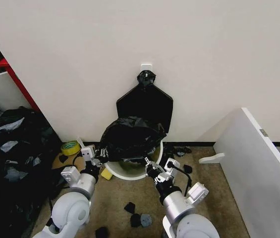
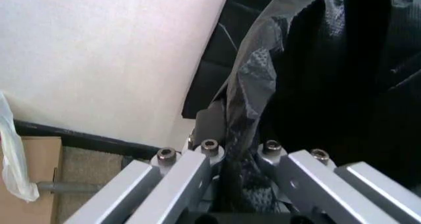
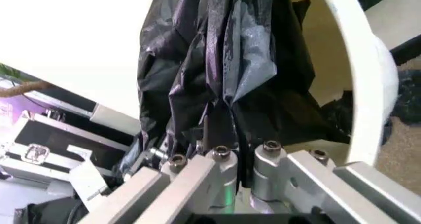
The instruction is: Place the garbage bag over the trash bin.
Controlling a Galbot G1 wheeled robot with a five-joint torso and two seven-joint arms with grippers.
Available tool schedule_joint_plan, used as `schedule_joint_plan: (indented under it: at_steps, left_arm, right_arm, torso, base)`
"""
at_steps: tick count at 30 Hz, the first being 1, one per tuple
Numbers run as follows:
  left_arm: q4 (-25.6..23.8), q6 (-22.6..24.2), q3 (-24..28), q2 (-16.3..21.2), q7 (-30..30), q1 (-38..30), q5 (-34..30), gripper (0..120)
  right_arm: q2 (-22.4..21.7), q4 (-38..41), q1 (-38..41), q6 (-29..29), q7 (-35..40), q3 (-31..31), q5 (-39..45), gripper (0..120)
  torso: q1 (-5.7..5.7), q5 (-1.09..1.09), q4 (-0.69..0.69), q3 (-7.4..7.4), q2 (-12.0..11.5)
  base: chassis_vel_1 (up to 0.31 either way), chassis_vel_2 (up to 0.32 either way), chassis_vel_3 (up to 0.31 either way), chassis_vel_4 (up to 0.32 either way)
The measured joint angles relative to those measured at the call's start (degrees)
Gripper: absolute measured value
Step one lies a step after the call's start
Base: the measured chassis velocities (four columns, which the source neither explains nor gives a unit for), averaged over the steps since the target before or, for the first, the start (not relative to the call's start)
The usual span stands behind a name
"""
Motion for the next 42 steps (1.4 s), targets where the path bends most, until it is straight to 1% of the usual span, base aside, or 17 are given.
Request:
schedule_joint_plan:
  at_steps: [3, 5, 6, 12, 17, 25, 30, 34, 35, 36, 37, 41, 42]
  left_arm:
    - [0.2, 0.0, -0.1, 0.0, -0.1, -0.1, -0.2, 1]
    - [0.4, 0.0, -0.2, 0.0, -0.2, -0.3, -0.6, 1]
    - [0.4, 0.0, -0.2, 0.0, -0.2, -0.3, -0.6, 1]
    - [0.4, 0.0, -0.4, 0.0, -0.2, -0.7, -1.1, 1]
    - [0.0, 0.0, -0.4, 0.0, -0.3, -0.6, -1.2, 1]
    - [-1.7, 0.1, -0.7, 0.2, -0.3, 0.0, -2.2, 1]
    - [-1.9, 0.2, -0.8, 0.4, -0.3, 0.0, -2.3, 1]
    - [-0.6, 0.1, -0.9, 0.5, -0.3, -0.5, -2.2, 1]
    - [-0.3, 0.1, -0.9, 0.5, -0.3, -0.6, -2.1, 1]
    - [-0.1, 0.0, -0.9, 0.5, -0.3, -0.7, -2.1, 1]
    - [-0.1, 0.0, -0.9, 0.5, -0.3, -0.7, -2.1, 1]
    - [0.2, 0.0, -0.7, 0.4, -0.2, -0.9, -2.0, 1]
    - [0.2, 0.0, -0.7, 0.4, -0.2, -0.9, -2.0, 1]
  right_arm:
    - [-1.2, 1.1, -1.5, 0.0, 0.4, -0.4, -1.4, 0]
    - [-3.1, 2.3, -3.5, -1.1, 1.7, -0.7, -2.8, 0]
    - [-3.1, 2.3, -3.5, -1.1, 1.7, -0.7, -2.8, 0]
    - [-6.9, 4.3, -7.7, -4.3, 4.9, -1.4, -3.7, 0]
    - [-7.8, 4.1, -8.7, -5.9, 5.6, -2.1, -4.2, 0]
    - [-7.0, 1.0, -8.0, -7.8, 5.6, -3.1, -5.2, 0]
    - [-6.5, 0.6, -8.0, -6.8, 4.0, -3.7, -6.6, 0]
    - [-7.1, 1.5, -8.8, -0.5, -0.7, -4.3, -8.1, 0]
    - [-7.3, 1.6, -9.2, 1.5, -1.9, -4.4, -7.7, 5]
    - [-7.3, 1.6, -9.4, 2.2, -2.1, -4.5, -7.0, 8]
    - [-7.3, 1.6, -9.4, 2.2, -2.1, -4.5, -7.0, 8]
    - [-7.2, 1.4, -10.3, 4.4, -1.8, -4.5, -3.7, 25]
    - [-7.1, 1.4, -10.4, 4.7, -1.8, -4.5, -3.3, 27]
  torso:
    - [0.0, 0.0, 0.0, 0.0, 0.0]
    - [0.0, 0.0, 0.0, 0.0, 0.0]
    - [0.0, 0.0, 0.0, 0.0, 0.0]
    - [0.0, 0.0, -0.01, 0.0, 0.0]
    - [0.0, -0.01, 0.0, 0.0, 0.0]
    - [0.0, 0.0, 0.0, 0.0, 0.0]
    - [0.0, -0.01, 0.0, 0.0, 0.0]
    - [0.0, -0.02, 0.0, 0.0, 0.0]
    - [0.0, -0.02, 0.0, 0.0, 0.0]
    - [0.0, -0.02, 0.0, 0.0, 0.0]
    - [0.0, -0.02, 0.0, 0.0, 0.0]
    - [0.0, -0.01, 0.0, 0.0, 0.0]
    - [0.0, -0.01, 0.0, 0.0, 0.0]
  base:
    - [0.0, 0.0, 0.0, 0.0]
    - [0.0, 0.0, 0.0, 0.0]
    - [0.0, 0.0, 0.0, 0.0]
    - [0.0, 0.0, 0.0, 0.0]
    - [0.0, 0.0, 0.0, 0.0]
    - [0.0, 0.0, 0.0, 0.0]
    - [0.0, 0.0, 0.0, 0.0]
    - [0.0, 0.0, 0.0, 0.0]
    - [0.0, 0.0, 0.0, 0.0]
    - [0.0, 0.0, 0.0, 0.0]
    - [0.0, 0.0, 0.0, 0.0]
    - [0.0, 0.0, 0.0, 0.0]
    - [0.0, 0.0, 0.0, 0.0]
